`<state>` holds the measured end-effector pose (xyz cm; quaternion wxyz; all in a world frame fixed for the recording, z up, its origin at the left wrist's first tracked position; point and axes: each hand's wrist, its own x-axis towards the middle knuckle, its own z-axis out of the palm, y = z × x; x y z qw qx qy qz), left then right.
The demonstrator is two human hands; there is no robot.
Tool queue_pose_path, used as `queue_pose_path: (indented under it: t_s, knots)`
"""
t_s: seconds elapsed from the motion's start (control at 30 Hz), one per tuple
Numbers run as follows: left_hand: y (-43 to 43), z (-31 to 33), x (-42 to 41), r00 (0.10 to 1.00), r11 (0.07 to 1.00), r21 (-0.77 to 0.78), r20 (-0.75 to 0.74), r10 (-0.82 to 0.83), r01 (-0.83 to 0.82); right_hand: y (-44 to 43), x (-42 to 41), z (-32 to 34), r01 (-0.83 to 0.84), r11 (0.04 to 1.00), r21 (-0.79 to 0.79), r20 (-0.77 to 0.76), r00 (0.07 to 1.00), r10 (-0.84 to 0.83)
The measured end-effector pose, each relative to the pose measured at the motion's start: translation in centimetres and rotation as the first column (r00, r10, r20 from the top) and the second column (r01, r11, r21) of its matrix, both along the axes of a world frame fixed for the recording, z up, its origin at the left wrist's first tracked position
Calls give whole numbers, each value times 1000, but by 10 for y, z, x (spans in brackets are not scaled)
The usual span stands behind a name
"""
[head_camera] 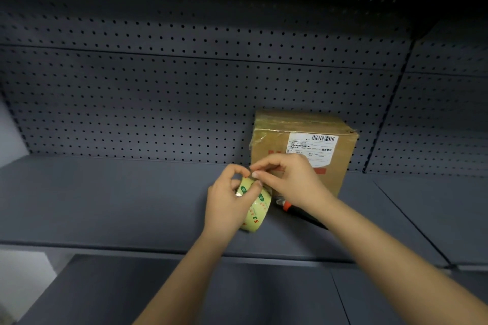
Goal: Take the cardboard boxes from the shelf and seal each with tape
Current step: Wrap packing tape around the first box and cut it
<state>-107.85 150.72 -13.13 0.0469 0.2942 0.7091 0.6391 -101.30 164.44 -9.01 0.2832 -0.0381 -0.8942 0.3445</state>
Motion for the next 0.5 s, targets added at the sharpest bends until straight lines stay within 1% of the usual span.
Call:
queue_pose_path:
  t_s: [0.2, 0.27, 0.37, 0.5]
  knots:
    - [-3, 1, 0, 999, 999, -30, -49, 23, -24, -4, 2, 0, 16, 997, -77, -14, 1000, -17]
    - [-4, -1, 0, 998, 999, -43, -65, 27, -30, -6, 2, 1, 25, 997, -79, -11, 1000, -26]
    - [-4, -2, 2, 994, 998, -41, -101, 40, -44, -9, 2, 1, 56, 998, 16, -22, 998, -56]
    - [-5, -6, 3, 981, 993, -36, -164, 103, -110, -18, -1, -3, 61, 973, 222, -57, 997, -49]
